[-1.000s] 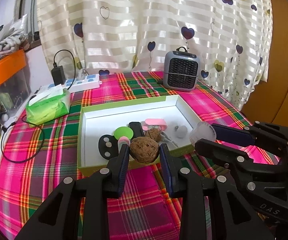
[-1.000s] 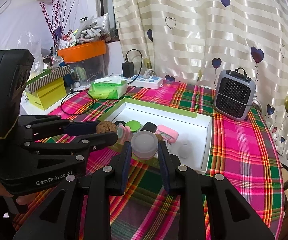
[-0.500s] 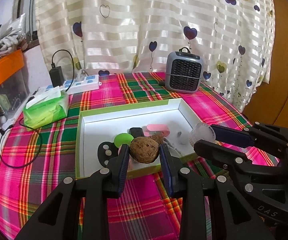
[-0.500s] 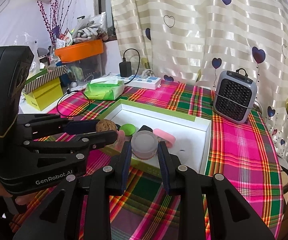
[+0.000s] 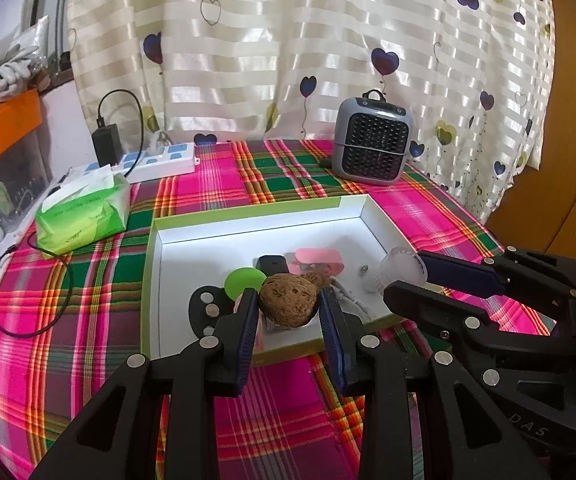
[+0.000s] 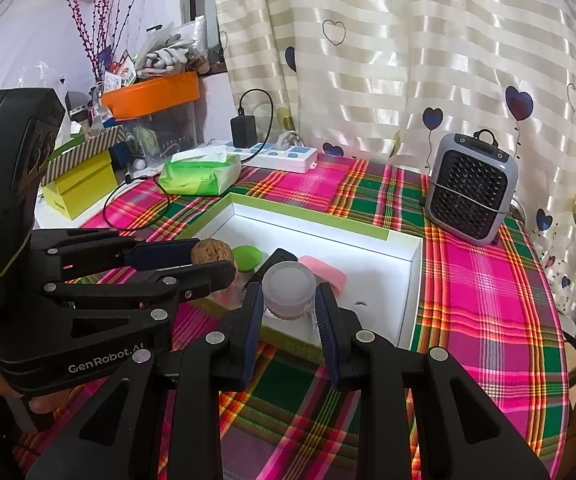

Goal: Organize objects

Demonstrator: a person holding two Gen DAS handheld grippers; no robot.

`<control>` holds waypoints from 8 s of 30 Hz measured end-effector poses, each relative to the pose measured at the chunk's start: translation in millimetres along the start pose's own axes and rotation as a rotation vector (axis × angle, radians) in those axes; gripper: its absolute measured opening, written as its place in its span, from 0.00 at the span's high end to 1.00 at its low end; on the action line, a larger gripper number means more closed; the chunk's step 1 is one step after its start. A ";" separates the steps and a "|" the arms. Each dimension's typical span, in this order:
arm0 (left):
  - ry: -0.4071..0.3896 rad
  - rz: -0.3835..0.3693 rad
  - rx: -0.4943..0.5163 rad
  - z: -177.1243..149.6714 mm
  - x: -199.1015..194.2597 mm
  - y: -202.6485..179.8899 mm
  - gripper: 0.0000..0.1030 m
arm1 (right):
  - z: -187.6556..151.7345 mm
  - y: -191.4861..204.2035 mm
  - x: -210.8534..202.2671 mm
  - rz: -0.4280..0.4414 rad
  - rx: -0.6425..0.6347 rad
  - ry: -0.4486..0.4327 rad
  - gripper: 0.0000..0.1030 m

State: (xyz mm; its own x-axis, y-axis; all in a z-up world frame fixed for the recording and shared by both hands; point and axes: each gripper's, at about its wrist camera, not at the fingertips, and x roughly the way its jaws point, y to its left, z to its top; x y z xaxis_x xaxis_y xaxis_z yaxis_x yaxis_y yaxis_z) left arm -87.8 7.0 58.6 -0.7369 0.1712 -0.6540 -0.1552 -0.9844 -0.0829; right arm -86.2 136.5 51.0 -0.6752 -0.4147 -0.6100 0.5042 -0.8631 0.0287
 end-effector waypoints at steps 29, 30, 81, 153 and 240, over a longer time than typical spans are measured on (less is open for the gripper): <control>-0.013 0.001 -0.023 2.9 16.7 19.8 0.72 | -2.5 -18.8 31.4 -0.031 0.031 0.057 0.73; -0.012 -0.001 -0.019 2.6 17.4 18.5 0.72 | -3.1 -18.7 32.1 -0.030 0.031 0.059 0.73; -0.013 -0.054 0.062 -0.4 30.9 -3.6 0.72 | -11.5 -21.3 52.2 -0.011 0.034 0.109 0.72; 0.108 0.028 -0.021 -46.0 10.7 -4.3 0.71 | -43.3 6.1 15.4 -0.044 0.040 0.133 0.59; 0.162 0.109 -0.001 -51.7 27.5 -7.7 0.71 | -51.2 4.3 37.6 -0.063 0.039 0.237 0.56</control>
State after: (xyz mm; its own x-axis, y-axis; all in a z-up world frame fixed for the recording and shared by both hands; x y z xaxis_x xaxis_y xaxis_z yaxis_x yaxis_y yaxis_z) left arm -72.9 17.2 2.4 -0.6335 0.0550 -0.7718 -0.0797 -0.9968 -0.0056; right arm -81.9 131.9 -12.3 -0.5576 -0.2845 -0.7798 0.4407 -0.8976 0.0123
